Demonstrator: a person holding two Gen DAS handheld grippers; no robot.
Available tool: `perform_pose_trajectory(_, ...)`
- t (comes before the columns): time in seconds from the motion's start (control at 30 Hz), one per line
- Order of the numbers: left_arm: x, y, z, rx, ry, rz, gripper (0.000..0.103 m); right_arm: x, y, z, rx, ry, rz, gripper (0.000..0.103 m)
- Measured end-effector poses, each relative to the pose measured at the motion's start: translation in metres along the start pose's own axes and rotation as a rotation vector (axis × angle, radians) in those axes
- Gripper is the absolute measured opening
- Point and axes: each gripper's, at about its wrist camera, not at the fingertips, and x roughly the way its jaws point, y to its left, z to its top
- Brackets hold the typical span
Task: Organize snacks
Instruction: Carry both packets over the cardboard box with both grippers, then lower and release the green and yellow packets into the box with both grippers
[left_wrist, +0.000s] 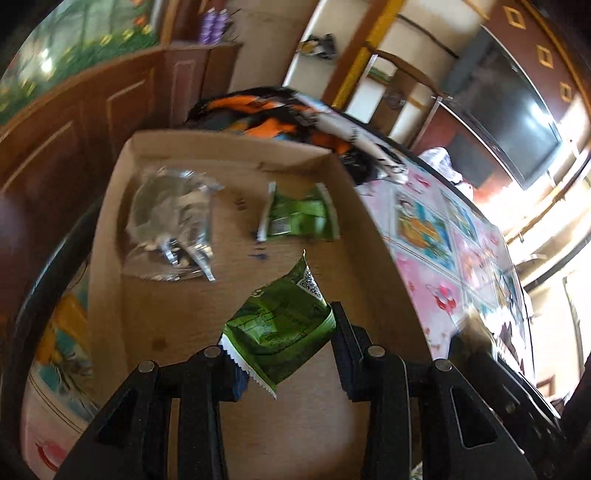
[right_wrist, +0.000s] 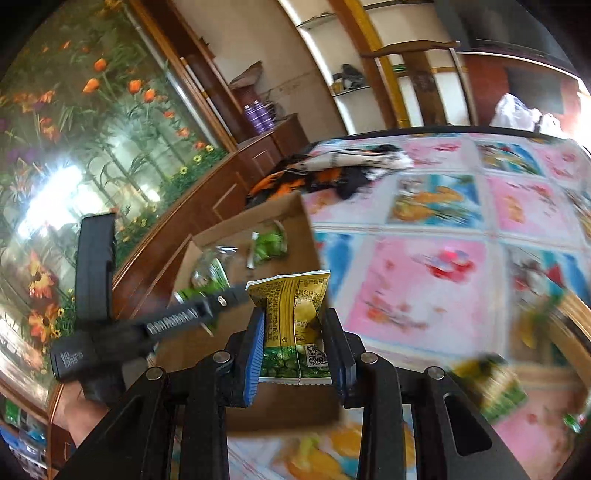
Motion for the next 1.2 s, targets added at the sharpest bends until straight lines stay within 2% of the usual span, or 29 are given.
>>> perform_pose_trajectory(0.3,-0.005,0.022,0.001,-0.116,0.005,0.002,0.036,0.058,0.012,0.018,-0.025,0.087,-0.046,0.033)
perform_pose_trajectory(0.5,-0.004,0.022,0.0,-0.12,0.017,0.003,0.036,0.078,0.015,0.017,-0.053,0.134,-0.061,0.033)
perform_pose_trajectory(0.77,0.0,0.021,0.002,-0.114,0.019,0.017,0.036,0.093,0.022,0.007,-0.094,0.179,-0.074,0.033)
perform_pose_trajectory(0.97,0.0,0.019,0.003,-0.111,0.02,0.02,0.037,0.095,0.024,0.003,-0.121,0.18,-0.093,0.035)
perform_pose_trajectory(1.2,0.0,0.021,0.005,-0.12,0.013,0.02,0.046,0.095,0.027,0.001,-0.141,0.176,-0.094,0.035)
